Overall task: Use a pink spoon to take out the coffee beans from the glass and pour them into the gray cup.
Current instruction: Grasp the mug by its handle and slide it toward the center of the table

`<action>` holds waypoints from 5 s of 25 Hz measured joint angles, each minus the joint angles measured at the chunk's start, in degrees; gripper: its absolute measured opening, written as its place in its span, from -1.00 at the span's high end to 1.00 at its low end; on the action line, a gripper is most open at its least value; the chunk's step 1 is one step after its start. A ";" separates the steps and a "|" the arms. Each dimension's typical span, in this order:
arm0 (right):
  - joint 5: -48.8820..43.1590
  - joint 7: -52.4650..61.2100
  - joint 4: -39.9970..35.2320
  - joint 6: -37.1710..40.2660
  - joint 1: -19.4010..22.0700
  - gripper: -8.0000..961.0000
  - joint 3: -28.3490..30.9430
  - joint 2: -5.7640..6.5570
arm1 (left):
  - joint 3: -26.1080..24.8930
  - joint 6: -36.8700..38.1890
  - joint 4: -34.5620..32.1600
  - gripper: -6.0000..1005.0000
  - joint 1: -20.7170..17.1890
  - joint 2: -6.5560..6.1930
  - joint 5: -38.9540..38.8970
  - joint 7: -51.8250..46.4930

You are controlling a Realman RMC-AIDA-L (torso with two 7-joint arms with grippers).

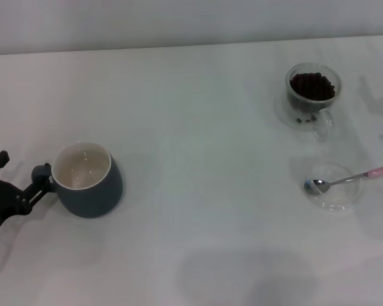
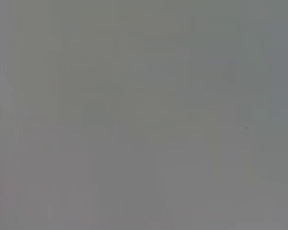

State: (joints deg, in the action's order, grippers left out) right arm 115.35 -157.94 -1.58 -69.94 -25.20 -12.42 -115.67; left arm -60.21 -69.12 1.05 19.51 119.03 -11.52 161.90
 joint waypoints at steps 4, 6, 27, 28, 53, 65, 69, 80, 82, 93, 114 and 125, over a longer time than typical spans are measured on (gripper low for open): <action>0.07 0.00 0.00 0.07 -0.07 -0.82 0.03 -0.03 | -0.14 0.06 0.00 -0.67 0.90 -0.05 -0.01 0.00; 0.12 0.00 0.01 0.10 -0.08 -0.82 0.03 -0.07 | -0.20 0.07 -0.02 -0.63 1.24 -0.09 -0.02 0.00; 0.14 0.00 0.09 0.00 -0.93 -0.82 0.03 -0.07 | -0.36 0.14 0.00 0.16 2.19 0.03 -0.20 0.00; 0.13 0.00 0.09 0.00 -1.06 -0.82 0.03 -0.04 | -0.35 0.14 0.00 0.20 2.19 0.05 -0.19 0.00; 0.12 0.00 0.08 0.26 -1.63 -0.82 0.03 0.00 | 0.18 2.82 3.51 0.64 2.35 0.41 1.78 0.00; -0.24 0.00 0.08 0.80 -2.61 -0.82 -0.44 0.01 | 0.24 8.19 7.35 0.65 5.36 0.69 6.72 -0.01; -0.33 0.00 0.08 1.83 -3.11 -0.82 -0.62 0.01 | 0.58 9.32 8.27 0.65 7.30 0.82 9.43 0.00; -0.40 0.00 0.09 2.17 -3.55 -0.82 -0.67 0.00 | 5.73 11.93 12.01 0.66 8.73 1.30 9.79 -0.19; -0.40 0.00 0.08 2.18 -3.53 -0.82 -0.68 0.00 | 6.38 12.05 12.21 0.66 8.62 1.35 9.72 -0.33; -0.51 0.00 0.08 2.00 -3.07 -0.82 -0.68 0.00 | 6.95 12.06 12.68 0.68 5.98 1.34 9.33 -0.50; -0.48 0.00 0.08 1.86 -2.93 -0.82 -0.68 0.10 | 6.95 12.53 12.59 0.58 5.14 1.11 8.95 -0.53; -0.48 0.00 0.49 1.82 -2.67 -0.82 -0.68 -0.08 | 6.94 12.51 12.66 0.56 4.29 1.01 8.97 -0.54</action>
State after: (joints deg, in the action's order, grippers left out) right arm 114.87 -157.94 -1.09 -68.12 -27.87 -13.10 -115.75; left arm -53.26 -56.61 13.71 23.80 120.05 -2.55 161.36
